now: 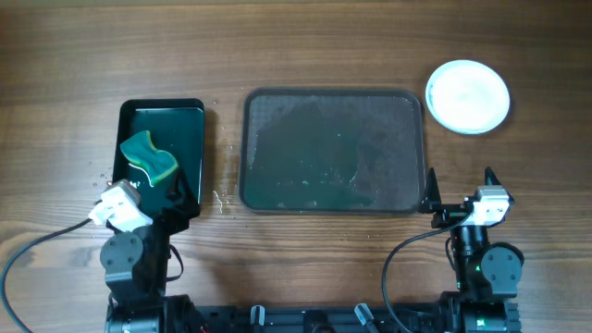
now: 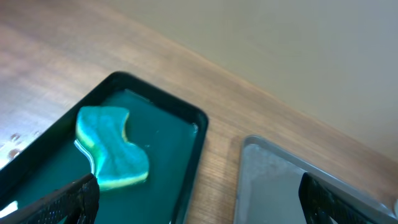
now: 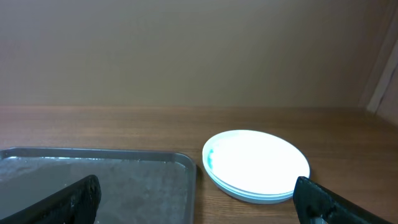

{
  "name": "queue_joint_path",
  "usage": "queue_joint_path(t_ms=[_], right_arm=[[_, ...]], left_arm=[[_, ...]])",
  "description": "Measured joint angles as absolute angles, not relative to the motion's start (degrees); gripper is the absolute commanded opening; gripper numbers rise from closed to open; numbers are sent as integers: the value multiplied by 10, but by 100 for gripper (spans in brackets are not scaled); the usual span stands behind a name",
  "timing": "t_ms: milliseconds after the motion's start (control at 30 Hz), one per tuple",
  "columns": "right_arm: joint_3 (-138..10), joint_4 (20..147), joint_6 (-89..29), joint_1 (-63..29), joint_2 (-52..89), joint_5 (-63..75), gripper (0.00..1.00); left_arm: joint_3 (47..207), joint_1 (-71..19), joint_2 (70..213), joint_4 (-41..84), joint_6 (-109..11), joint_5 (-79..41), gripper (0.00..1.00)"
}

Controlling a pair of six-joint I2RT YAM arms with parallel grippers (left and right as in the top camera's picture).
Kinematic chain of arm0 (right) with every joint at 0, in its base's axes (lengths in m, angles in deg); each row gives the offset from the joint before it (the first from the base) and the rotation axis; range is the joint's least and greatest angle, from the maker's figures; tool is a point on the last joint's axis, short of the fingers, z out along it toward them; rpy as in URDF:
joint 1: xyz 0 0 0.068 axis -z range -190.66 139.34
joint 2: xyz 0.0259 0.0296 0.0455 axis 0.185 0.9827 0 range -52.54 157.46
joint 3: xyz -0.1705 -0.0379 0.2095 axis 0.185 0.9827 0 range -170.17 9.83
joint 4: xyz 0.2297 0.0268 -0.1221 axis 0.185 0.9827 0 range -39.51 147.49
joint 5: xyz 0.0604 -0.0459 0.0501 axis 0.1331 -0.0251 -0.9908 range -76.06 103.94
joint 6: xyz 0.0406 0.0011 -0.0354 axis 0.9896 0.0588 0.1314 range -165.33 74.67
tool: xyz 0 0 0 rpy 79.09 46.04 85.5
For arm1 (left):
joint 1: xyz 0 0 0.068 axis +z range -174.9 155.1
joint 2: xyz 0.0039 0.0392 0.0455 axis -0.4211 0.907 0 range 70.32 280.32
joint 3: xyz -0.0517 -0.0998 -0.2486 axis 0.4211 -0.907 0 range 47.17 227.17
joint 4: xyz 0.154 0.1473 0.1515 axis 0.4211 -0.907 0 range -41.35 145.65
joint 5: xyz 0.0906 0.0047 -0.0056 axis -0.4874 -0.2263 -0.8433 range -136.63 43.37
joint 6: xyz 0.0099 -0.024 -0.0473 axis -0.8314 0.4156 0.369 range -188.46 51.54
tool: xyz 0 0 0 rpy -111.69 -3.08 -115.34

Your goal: Clean dirty plates on tray and stack at the side

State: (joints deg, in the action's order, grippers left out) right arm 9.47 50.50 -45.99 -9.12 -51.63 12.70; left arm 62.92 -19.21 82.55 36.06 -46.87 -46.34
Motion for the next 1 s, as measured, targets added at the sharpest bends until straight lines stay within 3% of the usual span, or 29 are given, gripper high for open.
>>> queue_joint_path(t_ms=[567, 1000], right_arm=[[95, 505, -460, -91, -516, 127, 100], [95, 505, -460, -91, -516, 127, 100]], left_arm=[[512, -204, 711, 537, -489, -437, 100], [478, -226, 711, 516, -578, -435, 100]])
